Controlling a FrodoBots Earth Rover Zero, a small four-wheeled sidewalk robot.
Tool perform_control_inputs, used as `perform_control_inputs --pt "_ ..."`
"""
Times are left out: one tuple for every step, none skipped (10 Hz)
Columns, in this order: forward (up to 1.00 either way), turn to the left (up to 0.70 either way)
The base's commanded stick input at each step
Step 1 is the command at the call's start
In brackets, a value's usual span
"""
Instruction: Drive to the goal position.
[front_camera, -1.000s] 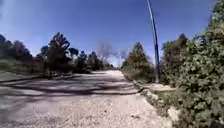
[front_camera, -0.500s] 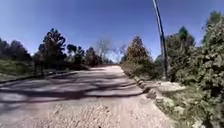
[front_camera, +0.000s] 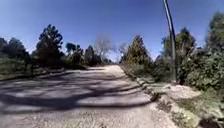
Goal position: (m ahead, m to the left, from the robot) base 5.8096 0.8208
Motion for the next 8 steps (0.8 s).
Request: perform_control_inputs --pt "1.00 0.00" --pt "1.00 0.00" --pt "1.00 0.00" --pt "1.00 0.00" --pt "1.00 0.00" --pt "1.00 0.00" --pt "1.00 0.00" --pt "1.00 0.00"
